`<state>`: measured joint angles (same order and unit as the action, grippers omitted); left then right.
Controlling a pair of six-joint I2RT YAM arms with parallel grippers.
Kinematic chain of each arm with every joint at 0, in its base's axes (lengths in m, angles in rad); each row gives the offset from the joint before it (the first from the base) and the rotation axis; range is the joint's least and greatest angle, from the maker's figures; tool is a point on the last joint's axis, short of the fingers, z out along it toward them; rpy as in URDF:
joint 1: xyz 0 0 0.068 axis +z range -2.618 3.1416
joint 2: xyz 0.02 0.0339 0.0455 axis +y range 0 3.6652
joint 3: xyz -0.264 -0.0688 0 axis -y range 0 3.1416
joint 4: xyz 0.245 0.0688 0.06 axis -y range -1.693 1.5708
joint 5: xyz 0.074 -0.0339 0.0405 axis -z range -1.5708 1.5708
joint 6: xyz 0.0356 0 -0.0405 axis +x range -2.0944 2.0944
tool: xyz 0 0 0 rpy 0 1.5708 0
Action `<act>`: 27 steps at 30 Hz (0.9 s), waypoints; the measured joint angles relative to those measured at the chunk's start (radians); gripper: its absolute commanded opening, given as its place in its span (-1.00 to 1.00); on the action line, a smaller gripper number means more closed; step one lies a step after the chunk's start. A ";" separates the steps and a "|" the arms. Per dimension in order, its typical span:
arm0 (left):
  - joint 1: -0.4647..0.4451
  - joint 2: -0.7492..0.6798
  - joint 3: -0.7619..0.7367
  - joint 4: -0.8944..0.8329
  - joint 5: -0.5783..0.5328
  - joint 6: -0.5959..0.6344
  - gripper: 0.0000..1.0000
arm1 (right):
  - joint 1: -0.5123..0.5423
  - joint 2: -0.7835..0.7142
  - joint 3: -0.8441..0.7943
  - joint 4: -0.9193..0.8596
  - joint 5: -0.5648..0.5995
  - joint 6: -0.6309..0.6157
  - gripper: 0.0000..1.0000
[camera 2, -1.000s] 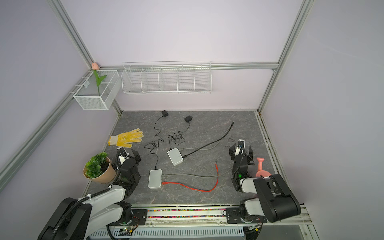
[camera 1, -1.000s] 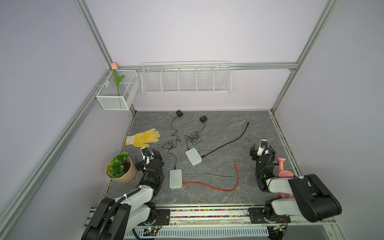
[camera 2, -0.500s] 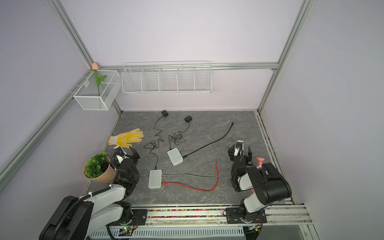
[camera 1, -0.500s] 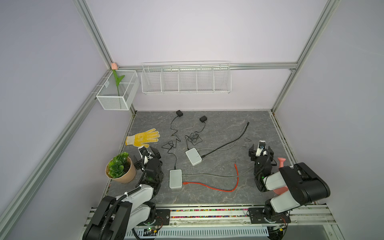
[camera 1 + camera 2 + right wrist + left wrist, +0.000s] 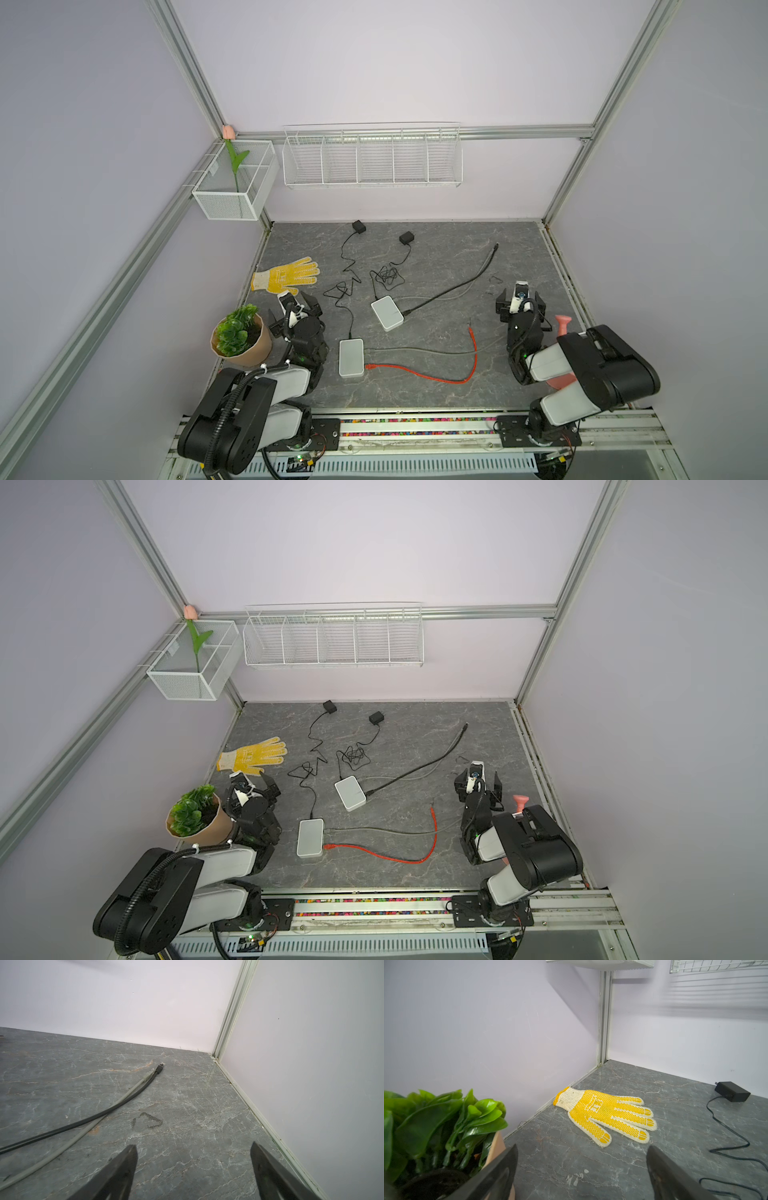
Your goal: Insert the plug into the switch port
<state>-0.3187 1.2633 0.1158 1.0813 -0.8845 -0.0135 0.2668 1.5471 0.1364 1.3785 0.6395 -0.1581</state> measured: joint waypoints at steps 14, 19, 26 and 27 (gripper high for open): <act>0.000 0.146 -0.014 0.196 0.051 0.042 0.99 | 0.027 -0.002 0.008 0.004 0.016 -0.039 0.78; 0.000 0.190 -0.017 0.253 0.056 0.053 0.99 | 0.032 -0.002 0.012 0.004 0.018 -0.056 0.78; 0.001 0.190 -0.024 0.283 0.079 0.060 0.99 | 0.040 0.024 0.030 0.004 0.017 -0.079 0.77; 0.001 0.190 -0.024 0.283 0.083 0.061 0.99 | 0.042 0.027 0.031 0.004 0.017 -0.080 0.78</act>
<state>-0.3176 1.4532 0.0914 1.3643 -0.8013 0.0475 0.3084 1.5738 0.1669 1.3823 0.6567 -0.2386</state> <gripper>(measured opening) 0.992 0.887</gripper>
